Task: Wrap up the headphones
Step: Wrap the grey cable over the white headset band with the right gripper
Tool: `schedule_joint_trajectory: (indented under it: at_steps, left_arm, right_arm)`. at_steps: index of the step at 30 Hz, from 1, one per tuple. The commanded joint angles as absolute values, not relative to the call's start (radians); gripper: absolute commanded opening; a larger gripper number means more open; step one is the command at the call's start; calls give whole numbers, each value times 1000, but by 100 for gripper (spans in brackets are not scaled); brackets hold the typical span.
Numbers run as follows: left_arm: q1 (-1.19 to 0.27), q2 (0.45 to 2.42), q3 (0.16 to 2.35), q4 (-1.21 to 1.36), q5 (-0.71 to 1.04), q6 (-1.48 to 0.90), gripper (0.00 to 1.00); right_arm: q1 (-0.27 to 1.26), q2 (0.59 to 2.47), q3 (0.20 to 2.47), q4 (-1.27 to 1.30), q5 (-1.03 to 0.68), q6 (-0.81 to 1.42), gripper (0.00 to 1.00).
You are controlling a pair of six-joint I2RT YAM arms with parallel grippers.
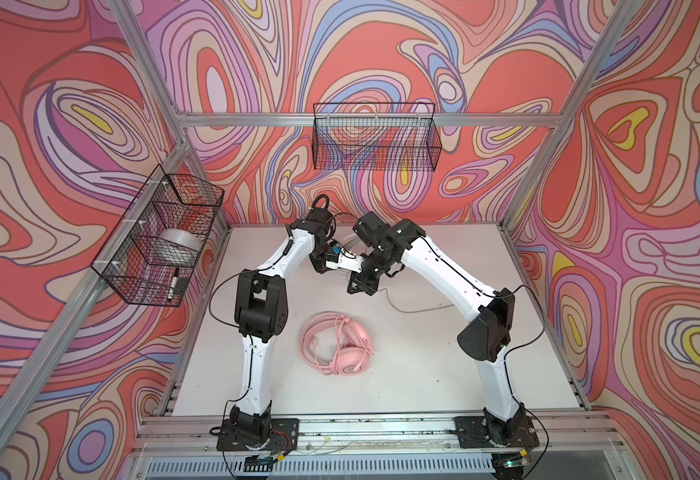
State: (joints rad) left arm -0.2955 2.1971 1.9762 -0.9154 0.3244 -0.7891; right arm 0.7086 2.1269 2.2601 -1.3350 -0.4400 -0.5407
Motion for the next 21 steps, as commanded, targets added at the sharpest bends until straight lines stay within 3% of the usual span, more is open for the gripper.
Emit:
schedule_joint_trajectory:
  at_steps: [1, 21]
  left_arm:
    - [-296, 2166, 1983, -905, 341, -781, 0]
    - [-323, 2186, 2053, -1159, 61, -502, 0]
  right_arm:
    - [713, 2129, 2263, -1303, -453, -523, 0]
    - [640, 2143, 2390, -1379, -338, -544, 0]
